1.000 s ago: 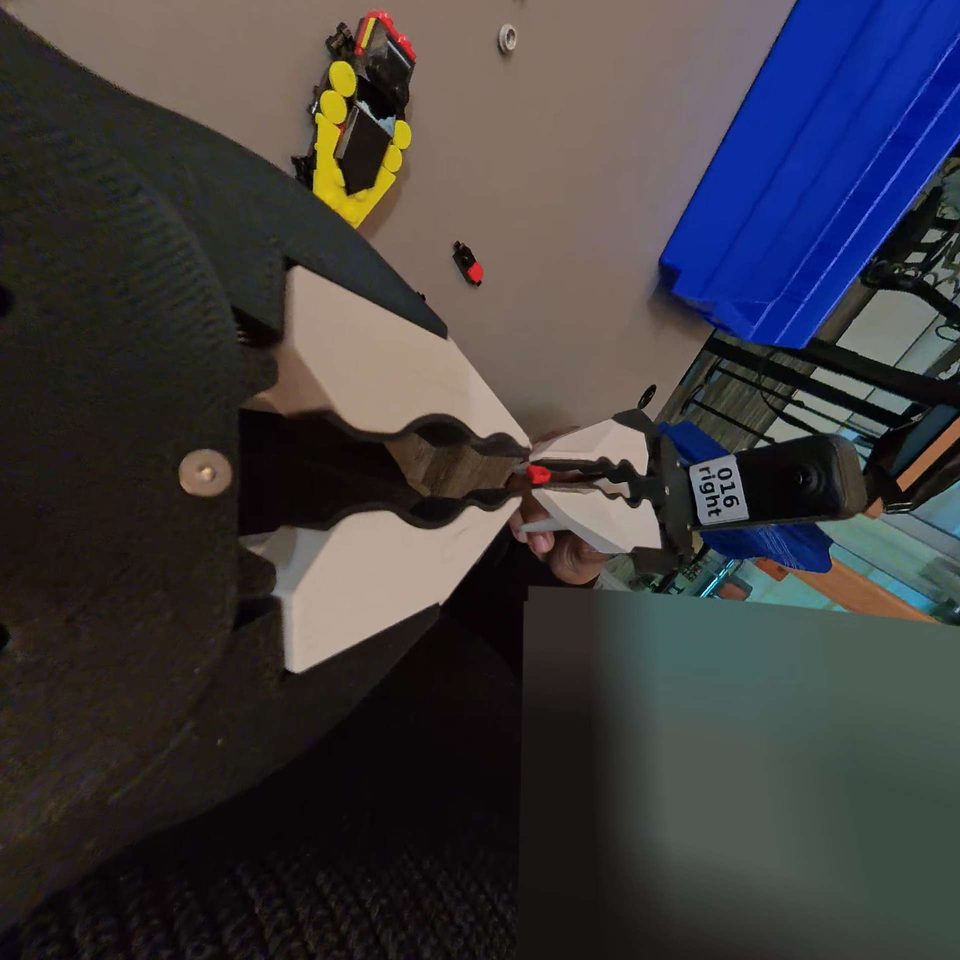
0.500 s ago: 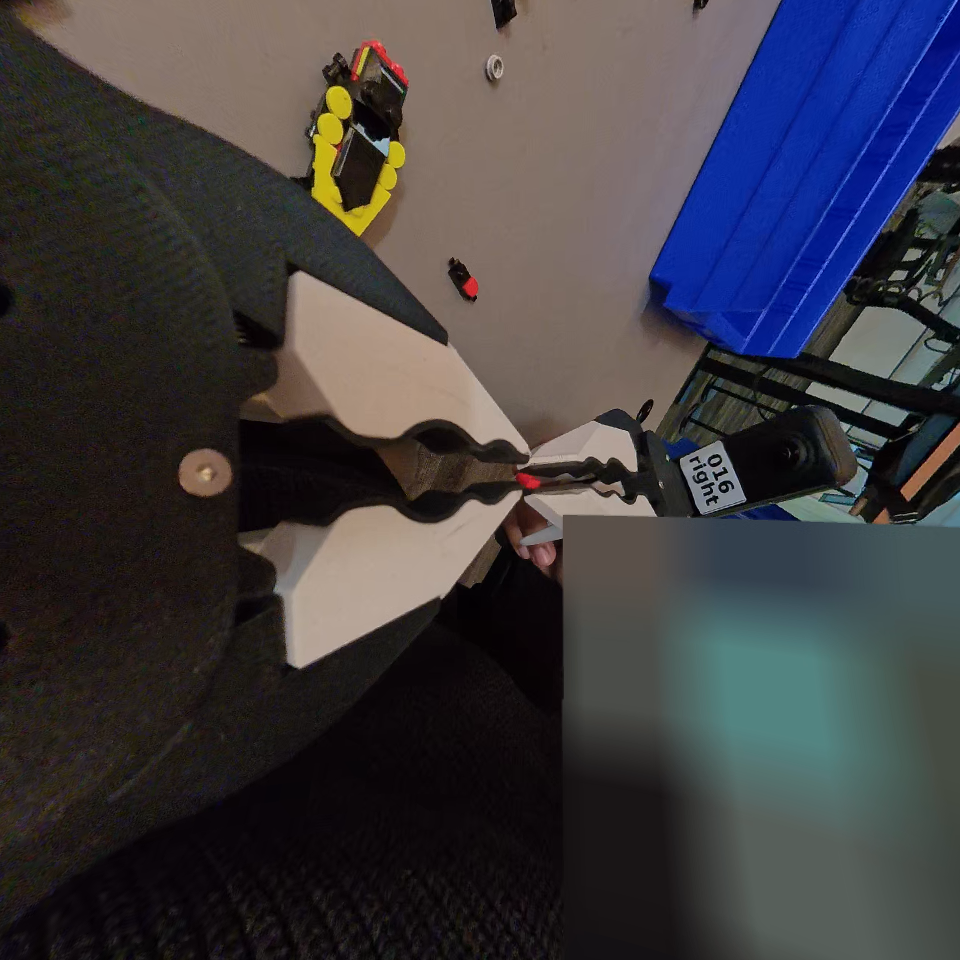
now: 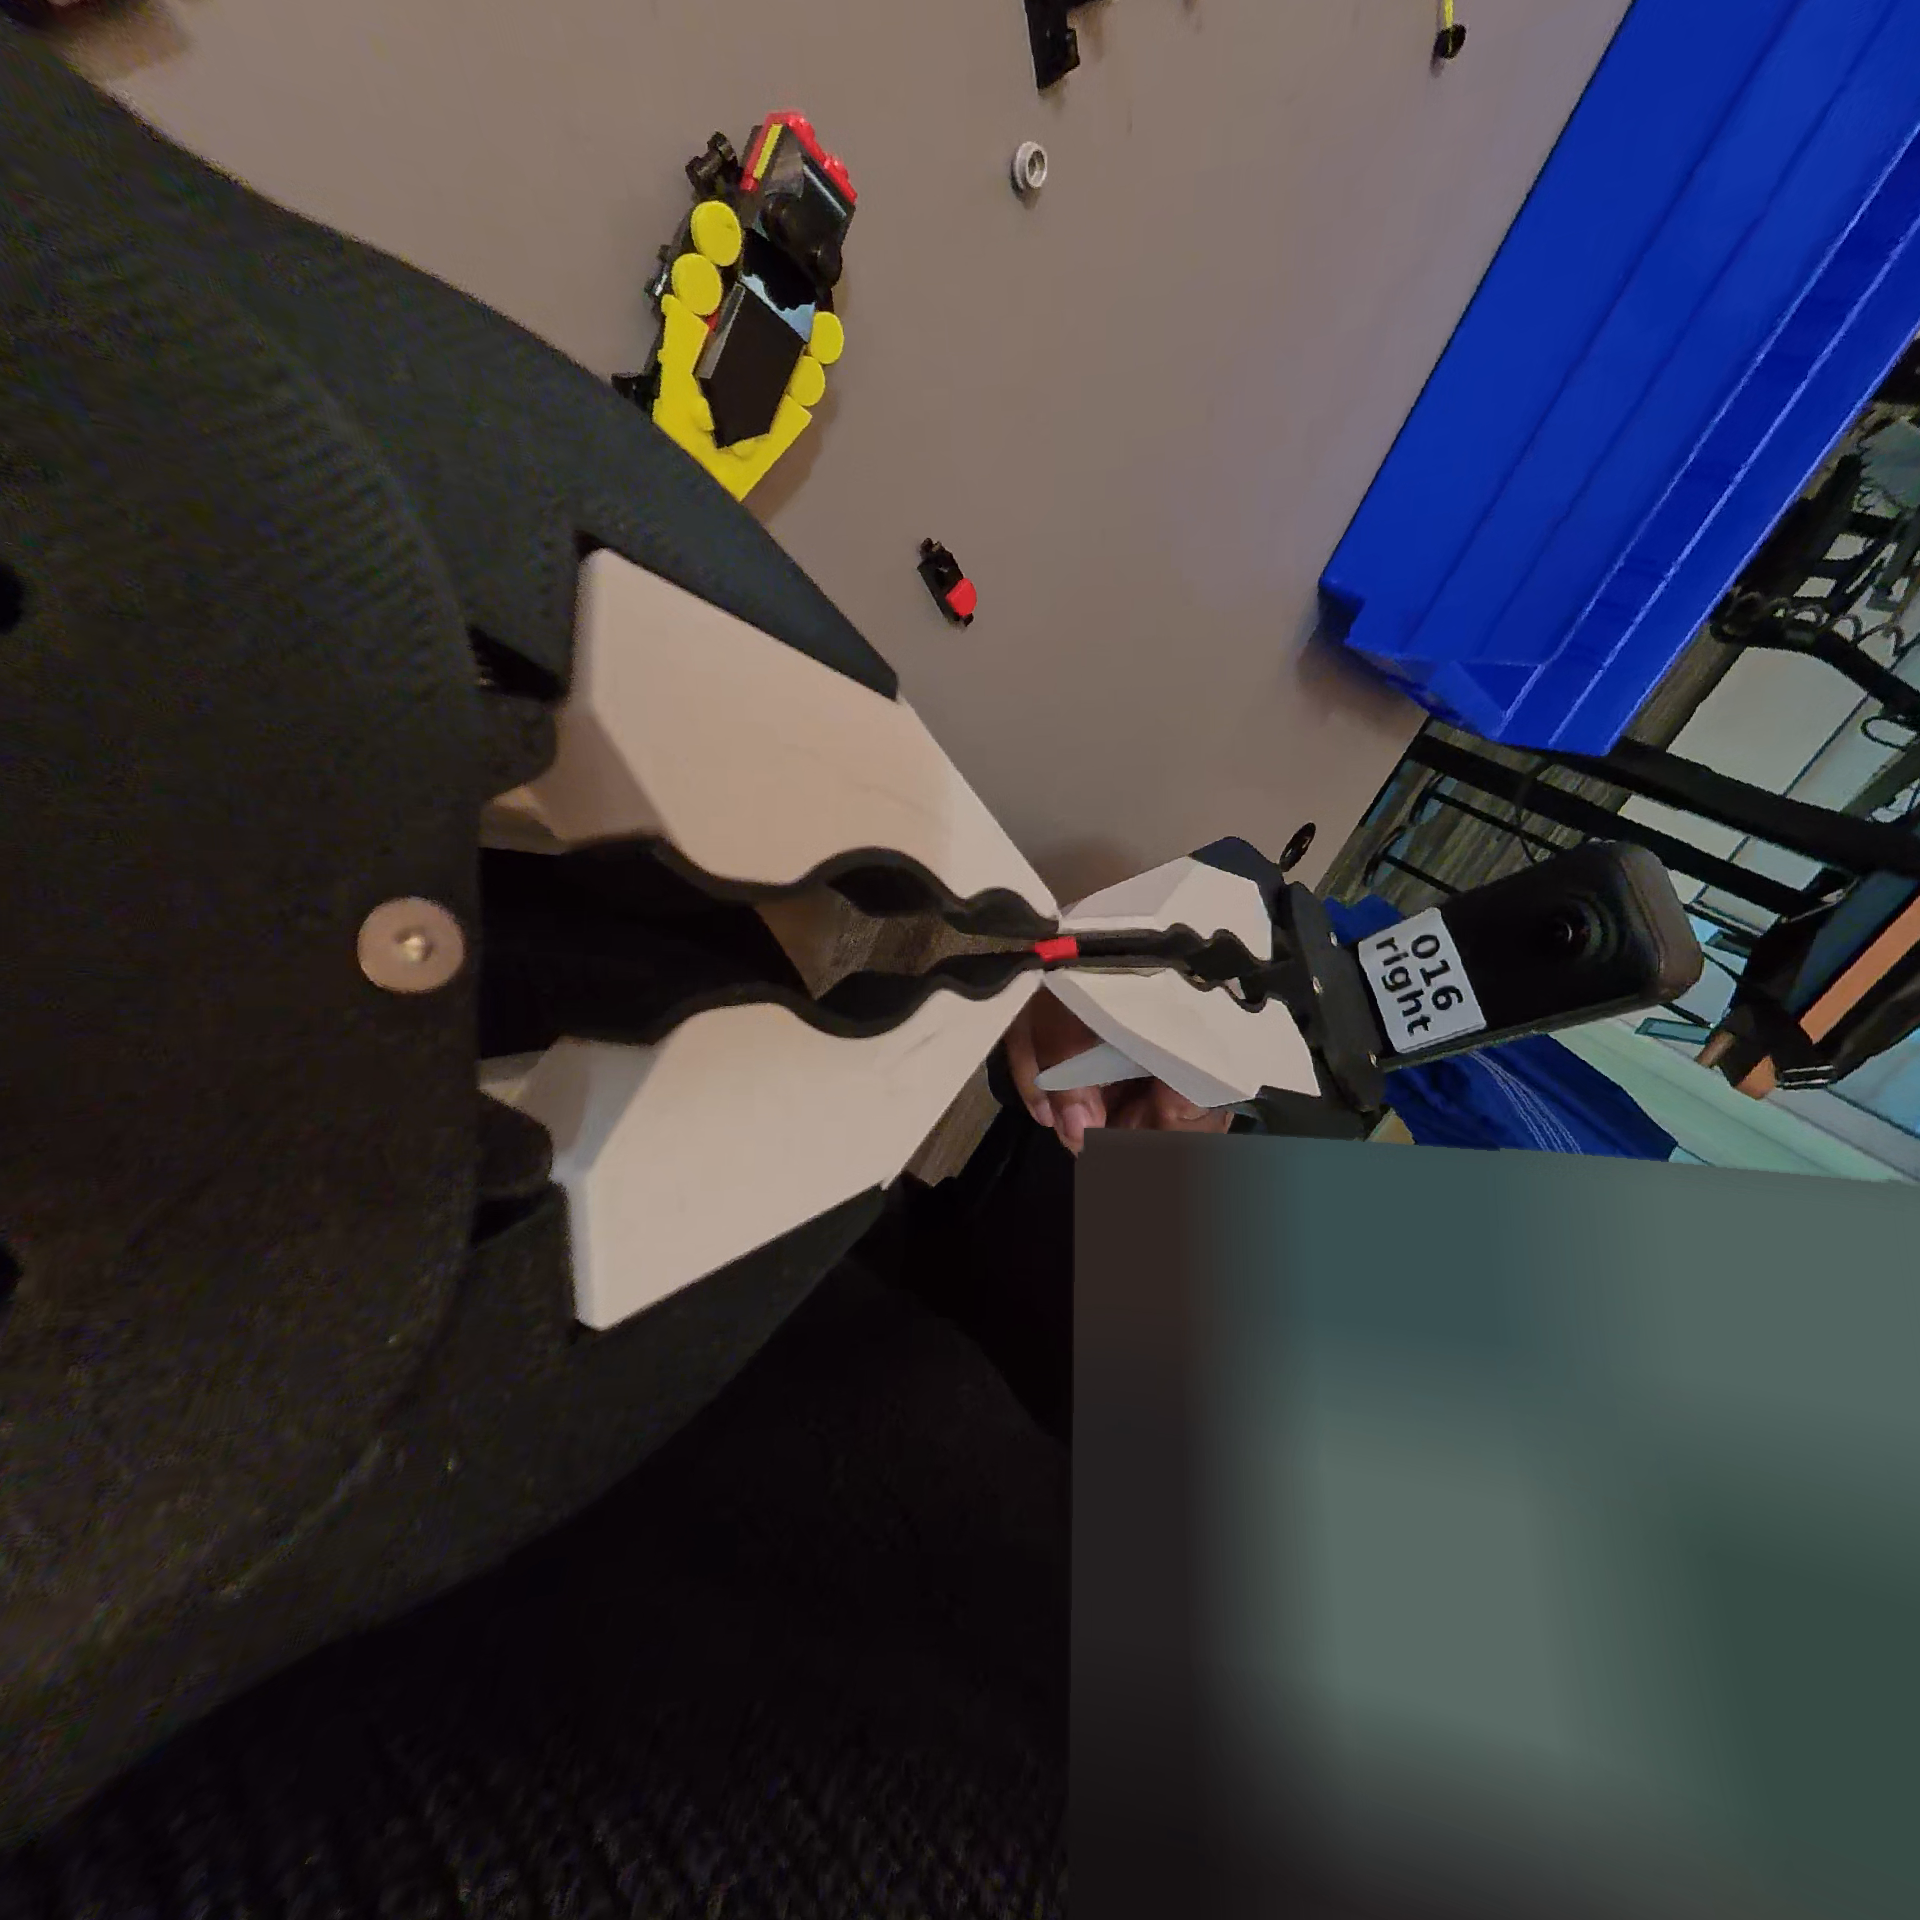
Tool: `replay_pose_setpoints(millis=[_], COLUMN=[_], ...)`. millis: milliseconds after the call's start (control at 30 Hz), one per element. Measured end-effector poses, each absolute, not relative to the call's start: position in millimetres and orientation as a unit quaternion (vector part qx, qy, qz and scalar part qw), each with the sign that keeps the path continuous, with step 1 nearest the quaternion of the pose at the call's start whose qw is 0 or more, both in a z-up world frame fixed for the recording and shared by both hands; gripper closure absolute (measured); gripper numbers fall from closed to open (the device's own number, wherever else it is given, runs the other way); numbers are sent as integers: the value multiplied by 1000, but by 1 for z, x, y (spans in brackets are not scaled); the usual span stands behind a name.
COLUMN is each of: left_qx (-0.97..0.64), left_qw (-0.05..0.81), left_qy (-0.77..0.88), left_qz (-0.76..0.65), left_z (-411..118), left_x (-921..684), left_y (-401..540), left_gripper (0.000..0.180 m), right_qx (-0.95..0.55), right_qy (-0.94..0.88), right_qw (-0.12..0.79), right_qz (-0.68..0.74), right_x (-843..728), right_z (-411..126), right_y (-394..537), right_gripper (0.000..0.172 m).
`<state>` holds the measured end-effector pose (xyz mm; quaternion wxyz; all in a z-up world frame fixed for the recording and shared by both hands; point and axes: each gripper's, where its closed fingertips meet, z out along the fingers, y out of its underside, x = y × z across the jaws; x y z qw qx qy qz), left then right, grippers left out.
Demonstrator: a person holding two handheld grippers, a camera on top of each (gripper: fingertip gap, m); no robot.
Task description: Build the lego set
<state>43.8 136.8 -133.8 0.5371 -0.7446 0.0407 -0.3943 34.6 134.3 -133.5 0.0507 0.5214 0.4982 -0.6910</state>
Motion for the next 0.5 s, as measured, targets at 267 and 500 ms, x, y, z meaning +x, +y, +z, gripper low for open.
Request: replay_pose_setpoints(millis=[267, 500], left_qx=[-747, -737], left_qw=[524, 506], left_qy=[36, 15], left_qz=[-408, -448], left_z=[-137, -137], left_x=[46, 46], left_y=[137, 136], left_gripper=[174, 177], right_qx=[522, 519], right_qy=[506, 520], right_qw=[43, 34], right_qz=[-686, -678], right_x=[34, 35], right_z=[-135, -137], right_y=[134, 131], right_gripper=[171, 171])
